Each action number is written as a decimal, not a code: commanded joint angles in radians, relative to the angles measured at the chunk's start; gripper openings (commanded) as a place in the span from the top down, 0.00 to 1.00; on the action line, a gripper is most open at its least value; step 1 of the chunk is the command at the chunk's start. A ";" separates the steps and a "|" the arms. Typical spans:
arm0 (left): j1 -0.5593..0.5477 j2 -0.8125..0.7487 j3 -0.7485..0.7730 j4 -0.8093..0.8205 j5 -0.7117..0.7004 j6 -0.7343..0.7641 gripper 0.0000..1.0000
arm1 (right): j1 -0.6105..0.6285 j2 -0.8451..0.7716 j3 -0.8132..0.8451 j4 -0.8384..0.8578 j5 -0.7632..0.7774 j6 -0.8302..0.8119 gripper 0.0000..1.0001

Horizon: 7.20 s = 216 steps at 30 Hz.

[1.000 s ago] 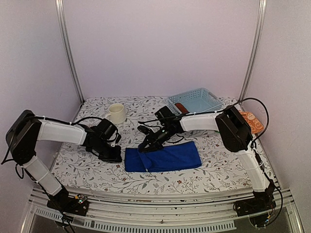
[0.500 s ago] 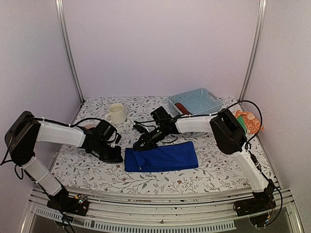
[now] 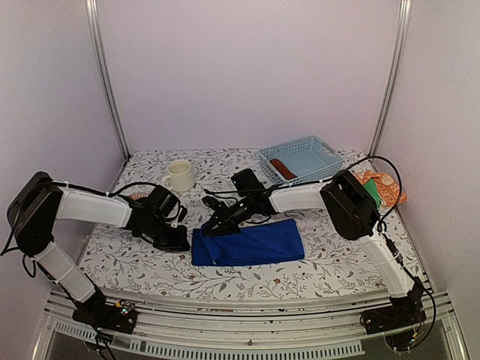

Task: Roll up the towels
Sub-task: Fold the towel at the center of the board, then smooth out the towel at the center of the board, then rotate the towel at the center of the board.

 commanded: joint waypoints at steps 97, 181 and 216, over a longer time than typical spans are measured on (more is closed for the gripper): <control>-0.066 0.112 0.250 -0.260 0.000 0.073 0.80 | -0.282 -0.555 -0.625 -0.811 0.572 -1.195 0.61; 0.042 0.272 0.639 -0.096 -0.069 0.237 0.95 | -0.442 -0.930 -0.560 -0.714 0.563 -1.336 0.17; -0.027 0.744 1.060 -0.112 0.040 0.213 0.96 | -0.440 -0.910 -0.587 -0.722 0.542 -1.328 0.25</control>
